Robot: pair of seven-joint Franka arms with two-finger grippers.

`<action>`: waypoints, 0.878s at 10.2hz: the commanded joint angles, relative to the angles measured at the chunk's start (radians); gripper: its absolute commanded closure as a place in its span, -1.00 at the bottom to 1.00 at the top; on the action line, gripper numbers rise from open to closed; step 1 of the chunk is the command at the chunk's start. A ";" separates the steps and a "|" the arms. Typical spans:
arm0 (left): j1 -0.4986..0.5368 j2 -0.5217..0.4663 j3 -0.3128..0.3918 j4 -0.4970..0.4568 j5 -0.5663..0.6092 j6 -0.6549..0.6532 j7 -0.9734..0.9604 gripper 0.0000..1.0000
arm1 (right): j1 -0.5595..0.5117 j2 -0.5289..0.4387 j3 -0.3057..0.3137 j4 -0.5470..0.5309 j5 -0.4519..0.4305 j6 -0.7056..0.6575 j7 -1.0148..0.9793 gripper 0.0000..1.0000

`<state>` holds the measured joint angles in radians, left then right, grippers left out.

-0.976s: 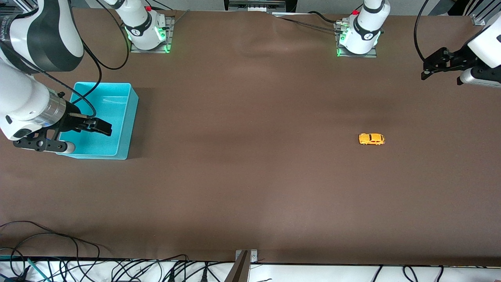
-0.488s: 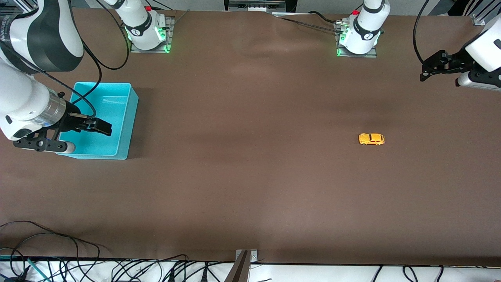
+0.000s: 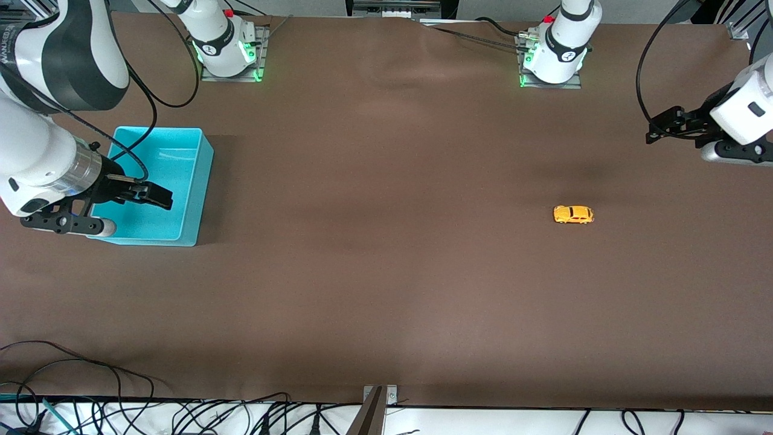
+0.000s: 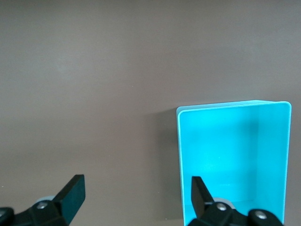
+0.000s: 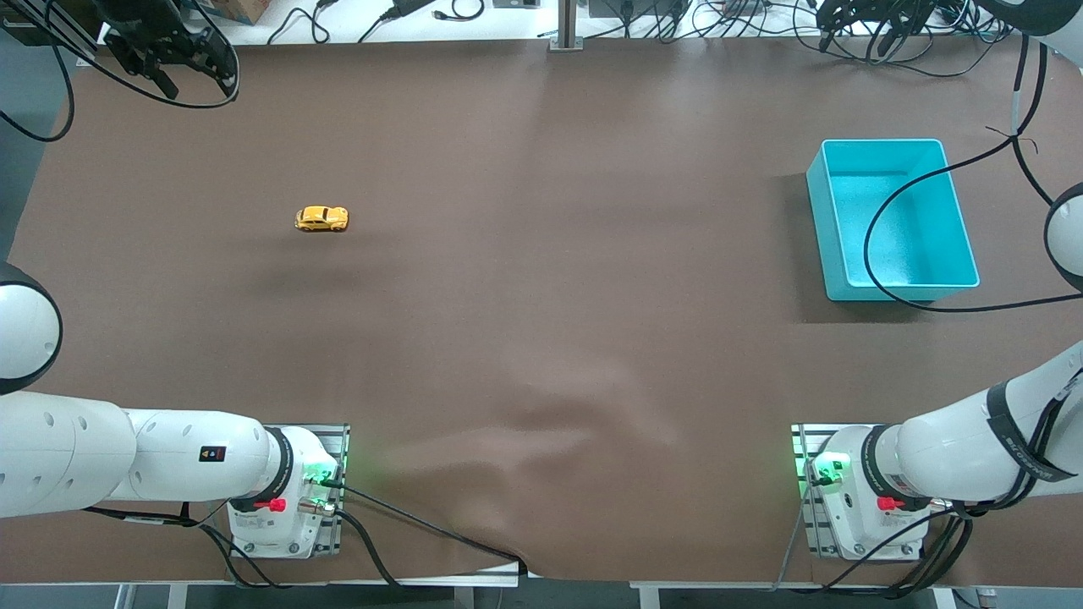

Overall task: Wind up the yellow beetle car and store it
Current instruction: 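Reach the left gripper down over the yellow beetle car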

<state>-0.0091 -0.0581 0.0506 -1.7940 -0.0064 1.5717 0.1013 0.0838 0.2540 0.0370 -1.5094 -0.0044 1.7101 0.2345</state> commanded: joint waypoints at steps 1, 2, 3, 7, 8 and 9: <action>0.009 -0.012 -0.003 -0.118 -0.006 0.127 0.017 -1.00 | -0.007 -0.015 0.003 -0.018 0.021 0.003 -0.004 -1.00; 0.008 -0.011 -0.003 -0.167 -0.001 0.202 0.018 -1.00 | -0.007 -0.015 0.003 -0.018 0.021 0.002 -0.003 -1.00; 0.009 -0.011 -0.003 -0.217 0.002 0.267 0.018 -1.00 | -0.007 -0.016 0.003 -0.018 0.021 0.002 -0.004 -1.00; 0.009 -0.005 -0.003 -0.399 0.002 0.552 0.018 -1.00 | -0.007 -0.015 0.003 -0.018 0.021 0.000 -0.004 -1.00; 0.011 0.009 -0.002 -0.430 0.002 0.606 0.018 -1.00 | -0.007 -0.016 0.003 -0.018 0.021 0.002 -0.004 -1.00; 0.014 0.021 -0.002 -0.455 0.002 0.655 0.018 -1.00 | -0.007 -0.015 0.003 -0.018 0.021 0.002 -0.004 -1.00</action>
<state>-0.0061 -0.0420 0.0507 -2.2071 -0.0060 2.1579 0.1023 0.0836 0.2541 0.0370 -1.5103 -0.0043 1.7098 0.2345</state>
